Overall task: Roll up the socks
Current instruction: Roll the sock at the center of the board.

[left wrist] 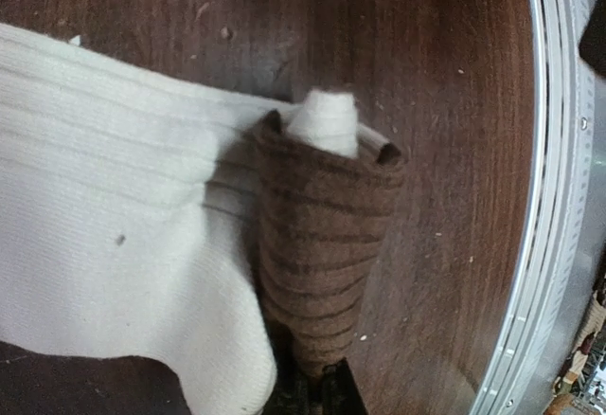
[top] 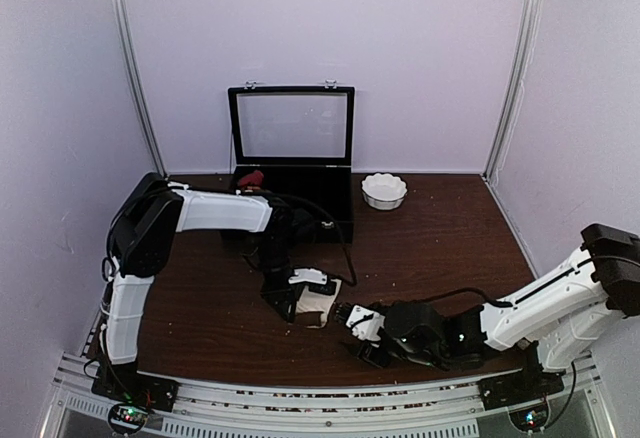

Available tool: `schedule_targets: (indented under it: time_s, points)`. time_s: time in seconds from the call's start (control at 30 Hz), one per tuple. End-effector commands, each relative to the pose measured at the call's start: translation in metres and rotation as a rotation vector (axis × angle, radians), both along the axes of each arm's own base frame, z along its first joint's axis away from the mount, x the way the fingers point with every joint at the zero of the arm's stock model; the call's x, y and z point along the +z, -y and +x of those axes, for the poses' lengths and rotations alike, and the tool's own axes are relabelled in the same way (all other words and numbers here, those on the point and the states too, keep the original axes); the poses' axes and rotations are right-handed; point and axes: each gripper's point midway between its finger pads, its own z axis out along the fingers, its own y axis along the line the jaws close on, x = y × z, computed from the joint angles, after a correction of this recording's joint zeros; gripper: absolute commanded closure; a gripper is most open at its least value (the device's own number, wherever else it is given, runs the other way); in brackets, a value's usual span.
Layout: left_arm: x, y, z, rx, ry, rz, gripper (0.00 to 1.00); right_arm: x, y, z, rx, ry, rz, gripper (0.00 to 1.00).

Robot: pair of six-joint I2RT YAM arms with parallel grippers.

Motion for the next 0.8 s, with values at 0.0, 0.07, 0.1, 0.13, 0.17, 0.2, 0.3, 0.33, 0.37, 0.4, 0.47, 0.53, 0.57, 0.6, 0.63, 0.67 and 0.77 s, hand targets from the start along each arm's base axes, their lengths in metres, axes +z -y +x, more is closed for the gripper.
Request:
schedule_targets:
  time_s: [0.0,0.07,0.1,0.13,0.17,0.2,0.3,0.33,0.37,0.4,0.47,0.53,0.57,0.6,0.63,0.67,0.77]
  points:
    - [-0.013,-0.008,-0.013,0.011,-0.079,0.057,1.0,0.001,-0.033,-0.004,0.146,0.155,-0.169,0.43]
    - [-0.013,-0.007,-0.014,0.012,-0.089,0.055,1.0,0.0,-0.05,-0.004,0.194,0.189,-0.203,0.46]
    - [-0.013,-0.007,-0.015,0.01,-0.094,0.054,1.0,-0.004,-0.056,-0.002,0.215,0.204,-0.228,0.47]
    - [-0.013,-0.007,-0.015,0.009,-0.095,0.055,1.0,-0.007,-0.062,-0.001,0.236,0.212,-0.248,0.49]
    - [-0.014,-0.007,-0.014,0.008,-0.09,0.056,1.0,-0.01,-0.067,0.001,0.255,0.215,-0.266,0.5]
    - [-0.014,-0.006,-0.013,0.005,-0.087,0.058,1.0,-0.015,-0.072,0.001,0.276,0.209,-0.281,0.52]
    - [-0.015,-0.006,-0.011,0.003,-0.084,0.057,1.0,-0.022,-0.081,0.007,0.316,0.183,-0.302,0.55]
    - [-0.015,-0.005,-0.011,0.003,-0.086,0.057,1.0,-0.025,-0.083,0.009,0.322,0.176,-0.312,0.56]
    - [-0.015,-0.005,-0.011,0.003,-0.088,0.054,1.0,-0.027,-0.083,0.011,0.327,0.171,-0.322,0.56]
    - [-0.015,-0.003,-0.011,0.004,-0.09,0.049,1.0,-0.03,-0.085,0.013,0.334,0.166,-0.328,0.57]
    - [-0.015,-0.003,-0.012,0.001,-0.095,0.045,1.0,-0.034,-0.084,0.019,0.325,0.164,-0.339,0.57]
    - [-0.015,-0.003,-0.013,0.0,-0.101,0.044,1.0,-0.038,-0.083,0.023,0.322,0.152,-0.344,0.58]
    - [-0.016,-0.003,-0.013,-0.001,-0.103,0.045,1.0,-0.039,-0.082,0.025,0.319,0.146,-0.344,0.59]
    - [-0.016,-0.004,-0.014,-0.002,-0.106,0.045,1.0,-0.041,-0.082,0.026,0.315,0.139,-0.346,0.6]
    - [-0.016,-0.004,-0.014,-0.003,-0.107,0.045,1.0,-0.043,-0.081,0.027,0.316,0.133,-0.351,0.61]
    - [-0.016,-0.003,-0.014,-0.003,-0.108,0.044,1.0,-0.046,-0.079,0.028,0.314,0.127,-0.358,0.63]
    - [-0.014,-0.002,-0.015,-0.003,-0.115,0.038,1.0,-0.056,-0.074,0.029,0.307,0.11,-0.378,0.66]
